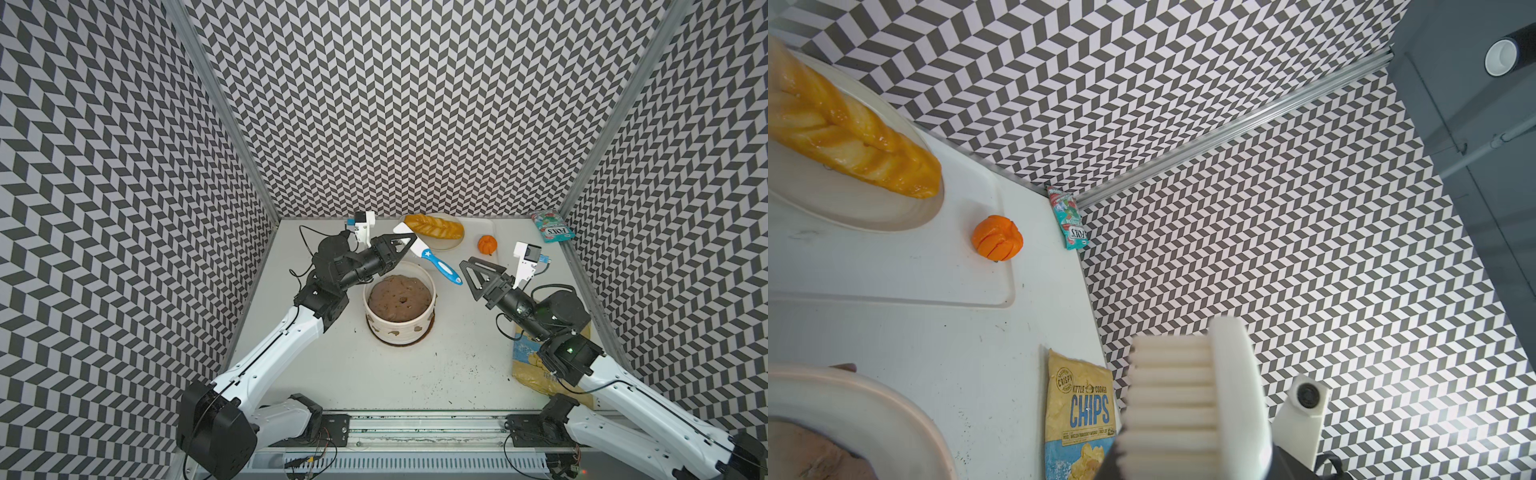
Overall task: Scrub the dried mud off the ceramic pot
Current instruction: Adjust the brush.
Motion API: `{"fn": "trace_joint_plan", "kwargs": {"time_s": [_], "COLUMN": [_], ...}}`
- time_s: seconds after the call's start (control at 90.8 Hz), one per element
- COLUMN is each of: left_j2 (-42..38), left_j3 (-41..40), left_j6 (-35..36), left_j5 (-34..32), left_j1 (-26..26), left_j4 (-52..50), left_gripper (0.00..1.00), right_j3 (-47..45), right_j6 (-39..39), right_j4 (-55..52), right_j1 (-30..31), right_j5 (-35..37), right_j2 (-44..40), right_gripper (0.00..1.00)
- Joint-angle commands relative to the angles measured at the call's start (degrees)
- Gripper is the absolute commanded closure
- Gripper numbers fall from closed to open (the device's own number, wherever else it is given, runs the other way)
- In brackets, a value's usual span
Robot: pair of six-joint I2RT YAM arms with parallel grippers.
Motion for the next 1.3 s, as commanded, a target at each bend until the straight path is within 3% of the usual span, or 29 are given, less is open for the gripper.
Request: {"fn": "trace_joint_plan", "kwargs": {"time_s": [0.0, 0.143, 0.43, 0.617, 0.87, 1.102, 1.289], "left_j2": [-1.8, -1.6, -1.3, -1.0, -1.1, -1.3, -1.5], "left_j3": [-0.3, -0.6, -0.9, -0.7, -1.3, -1.7, -2.0], "left_j6": [1.0, 1.1, 2.1, 2.8, 3.2, 4.1, 4.6], "left_j5": [0.9, 1.7, 1.8, 1.2, 0.4, -0.5, -1.0], "left_j1": [0.2, 0.2, -1.0, -2.4, -3.1, -3.1, -3.3], "left_j4": [4.9, 6.8, 7.5, 7.6, 7.7, 7.4, 7.9], "left_gripper": [0.75, 0.75, 0.75, 0.76, 0.76, 0.76, 0.76], "right_j3": [-1.7, -3.3, -2.4, -1.1, -2.7, -1.7, -2.4], "right_j6": [14.0, 19.8, 24.2, 25.0, 27.2, 27.9, 29.0], "right_j4": [9.6, 15.7, 23.3, 24.4, 27.5, 28.1, 27.8], "right_j1": [-0.3, -0.3, -0.3, -0.2, -0.3, -0.3, -0.3], "right_j5": [-10.8, -14.5, -18.4, -18.3, -13.1, -15.1, -13.0], "right_j2": [0.8, 1.8, 6.4, 8.7, 9.3, 10.8, 10.7], "right_gripper": [0.19, 0.22, 0.34, 0.42, 0.52, 0.62, 0.74]}}
